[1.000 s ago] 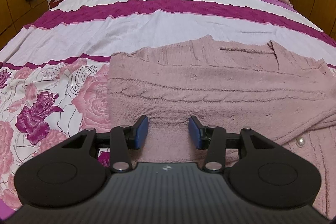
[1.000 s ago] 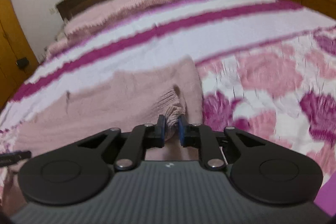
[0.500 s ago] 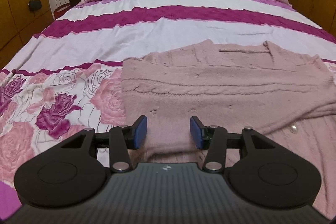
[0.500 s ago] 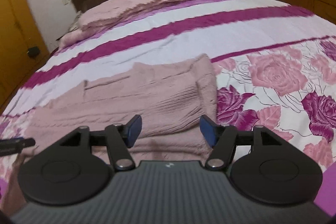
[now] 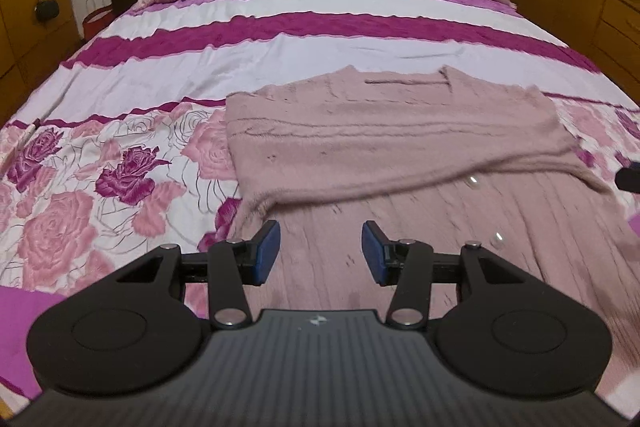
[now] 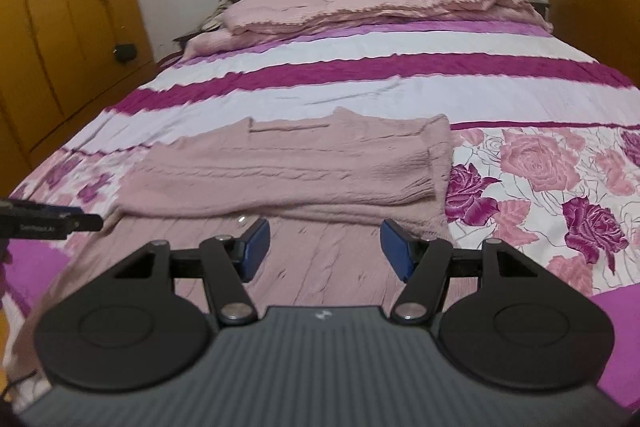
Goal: Fold small clothes
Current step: 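Move both tools to the ribbed cardigan hem, fingers open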
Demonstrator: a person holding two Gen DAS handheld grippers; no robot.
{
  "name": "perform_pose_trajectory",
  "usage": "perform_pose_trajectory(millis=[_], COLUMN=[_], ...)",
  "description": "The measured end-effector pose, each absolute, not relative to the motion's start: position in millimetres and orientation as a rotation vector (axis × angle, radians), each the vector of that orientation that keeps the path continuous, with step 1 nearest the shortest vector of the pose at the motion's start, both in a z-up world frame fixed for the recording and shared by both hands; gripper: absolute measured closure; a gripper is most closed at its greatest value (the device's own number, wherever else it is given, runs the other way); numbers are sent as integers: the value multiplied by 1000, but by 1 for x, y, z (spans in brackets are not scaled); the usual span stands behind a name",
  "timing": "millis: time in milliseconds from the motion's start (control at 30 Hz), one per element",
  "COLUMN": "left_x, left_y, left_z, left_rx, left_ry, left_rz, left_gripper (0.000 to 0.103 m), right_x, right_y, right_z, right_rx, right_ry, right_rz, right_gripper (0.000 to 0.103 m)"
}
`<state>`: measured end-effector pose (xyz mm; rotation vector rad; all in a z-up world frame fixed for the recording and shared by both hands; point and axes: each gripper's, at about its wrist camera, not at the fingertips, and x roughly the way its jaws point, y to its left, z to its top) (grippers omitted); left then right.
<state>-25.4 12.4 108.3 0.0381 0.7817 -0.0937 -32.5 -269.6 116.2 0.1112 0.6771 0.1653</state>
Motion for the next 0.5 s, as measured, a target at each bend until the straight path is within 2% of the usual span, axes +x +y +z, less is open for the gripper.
perform_pose_trajectory(millis=[500], left_x=[-135], left_y=[-2], left_z=[115], left_rx=[165], left_ry=[791], left_rz=[-177], left_gripper=[46], right_x=[-118], right_y=[-230], right_z=[114], right_rx=[-96], right_ry=[759], right_rz=[359], right_gripper=[40])
